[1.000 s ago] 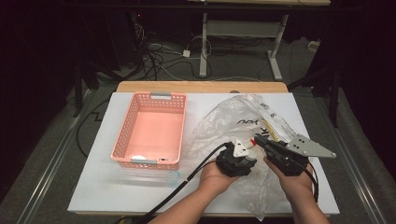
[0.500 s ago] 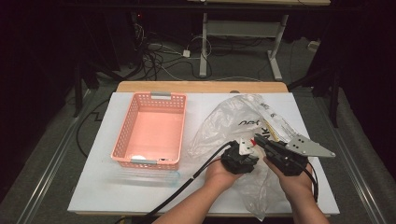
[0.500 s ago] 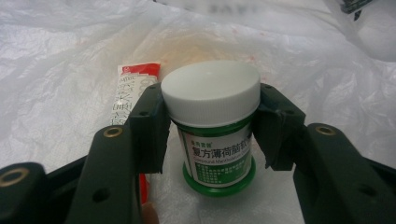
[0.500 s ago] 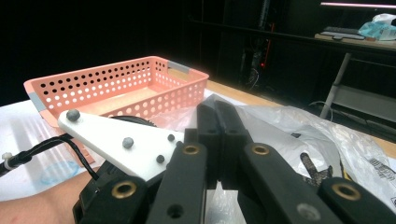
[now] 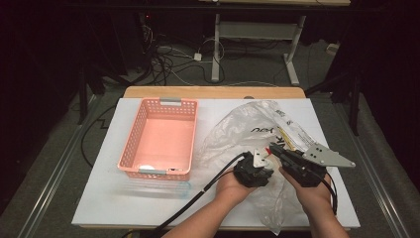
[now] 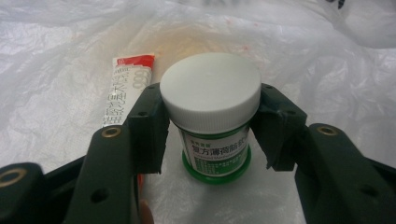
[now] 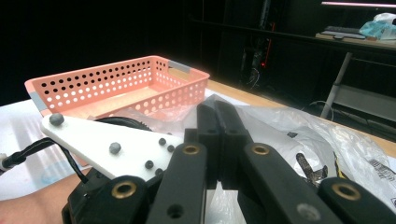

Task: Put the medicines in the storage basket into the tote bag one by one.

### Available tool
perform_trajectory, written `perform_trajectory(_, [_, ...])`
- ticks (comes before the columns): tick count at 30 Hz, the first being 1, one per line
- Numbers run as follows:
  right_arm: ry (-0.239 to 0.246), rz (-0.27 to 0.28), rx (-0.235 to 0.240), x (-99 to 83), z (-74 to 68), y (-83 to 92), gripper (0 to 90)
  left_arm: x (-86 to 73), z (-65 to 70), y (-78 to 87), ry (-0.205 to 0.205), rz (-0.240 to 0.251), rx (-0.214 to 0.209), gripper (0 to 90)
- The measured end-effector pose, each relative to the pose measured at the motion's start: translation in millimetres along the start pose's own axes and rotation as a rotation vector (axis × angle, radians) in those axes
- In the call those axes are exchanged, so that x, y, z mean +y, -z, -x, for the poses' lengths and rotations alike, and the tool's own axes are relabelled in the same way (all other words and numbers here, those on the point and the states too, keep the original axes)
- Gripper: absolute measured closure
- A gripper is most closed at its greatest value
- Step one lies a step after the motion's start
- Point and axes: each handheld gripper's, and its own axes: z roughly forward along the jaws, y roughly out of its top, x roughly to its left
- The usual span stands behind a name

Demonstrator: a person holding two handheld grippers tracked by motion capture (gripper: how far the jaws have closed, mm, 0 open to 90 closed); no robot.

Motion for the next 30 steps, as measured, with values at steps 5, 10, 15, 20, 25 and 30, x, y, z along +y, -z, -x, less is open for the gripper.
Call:
perform_trajectory(5, [-0.001, 0.001, -0.001, 0.0, -0.2, 0.1, 90.0, -2.2, 1.7, 4.2, -0.019, -0.006, -0.02, 40.1])
perform_trajectory(10, [-0.001, 0.0, -0.002, 0.0, -0.3, 0.1, 90.0, -5.4, 3.3, 10.9, 0.011, 0.008, -0.055, 33.2])
perform_trajectory(15, [-0.003, 0.0, -0.003, 0.0, 0.2, 0.4, 90.0, -9.6, 2.6, 24.0, 0.004, 0.017, -0.079, 27.3])
perform_trajectory(20, [-0.001, 0.003, -0.004, 0.5, 0.1, 0.8, 90.0, -14.1, 4.1, 36.8, 0.017, 0.032, -0.103, 19.8])
perform_trajectory(25, [-0.002, 0.004, -0.006, 0.5, 0.4, 1.3, 90.0, -21.2, 4.7, 52.6, 0.028, 0.055, -0.12, 14.8])
perform_trajectory(30, [-0.002, 0.003, -0.006, 0.4, 0.3, 0.9, 90.0, -29.6, 3.0, 67.3, 0.032, 0.058, -0.114, 7.0])
